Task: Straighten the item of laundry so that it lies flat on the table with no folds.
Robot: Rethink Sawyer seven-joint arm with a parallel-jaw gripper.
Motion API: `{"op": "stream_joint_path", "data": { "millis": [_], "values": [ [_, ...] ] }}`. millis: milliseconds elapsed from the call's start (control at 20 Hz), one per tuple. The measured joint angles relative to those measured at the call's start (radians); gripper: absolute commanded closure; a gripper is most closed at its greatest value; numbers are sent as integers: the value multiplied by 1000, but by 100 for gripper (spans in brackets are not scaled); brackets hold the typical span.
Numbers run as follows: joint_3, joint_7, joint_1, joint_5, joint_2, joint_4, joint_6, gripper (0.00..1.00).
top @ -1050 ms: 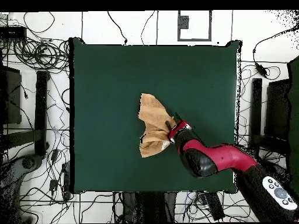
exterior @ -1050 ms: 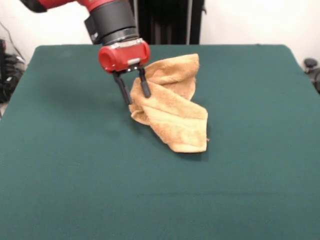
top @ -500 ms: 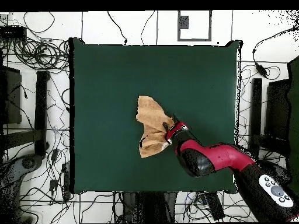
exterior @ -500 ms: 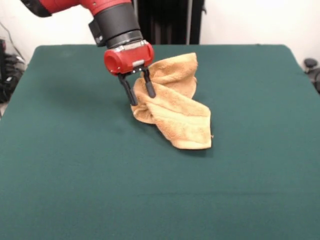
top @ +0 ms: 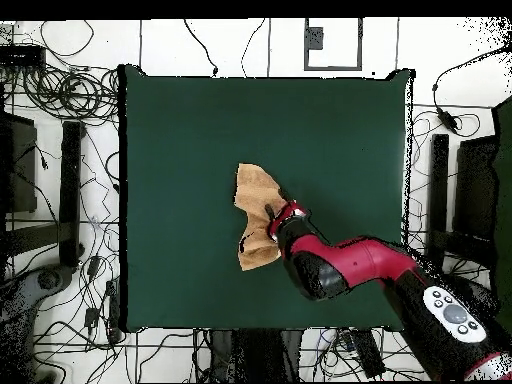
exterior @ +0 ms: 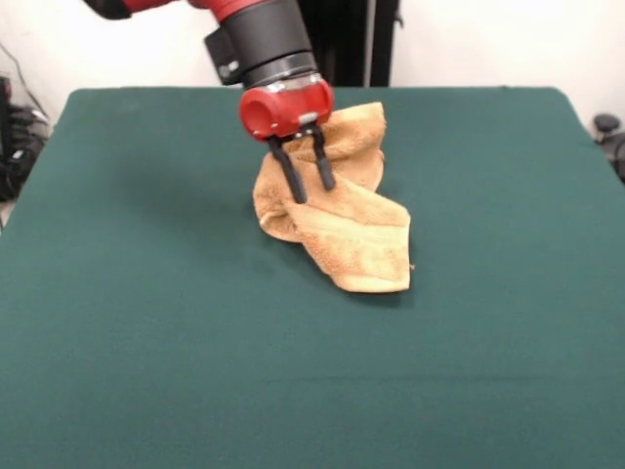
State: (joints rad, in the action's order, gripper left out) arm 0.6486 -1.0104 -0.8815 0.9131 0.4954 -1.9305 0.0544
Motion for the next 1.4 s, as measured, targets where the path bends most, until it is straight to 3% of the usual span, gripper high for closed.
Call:
{"op": "stream_joint_path", "data": {
  "millis": [100,350,950,1200,1400],
  "values": [
    [-56,0,64,-38,25,-3,80,0],
    [-96,0,91,-84,46,-8,165,0],
    [-160,0,81,-122,51,-9,189,0],
    [-160,0,74,-122,33,-9,201,0],
    [-123,0,21,-104,-8,-9,214,0]
  ]
}}
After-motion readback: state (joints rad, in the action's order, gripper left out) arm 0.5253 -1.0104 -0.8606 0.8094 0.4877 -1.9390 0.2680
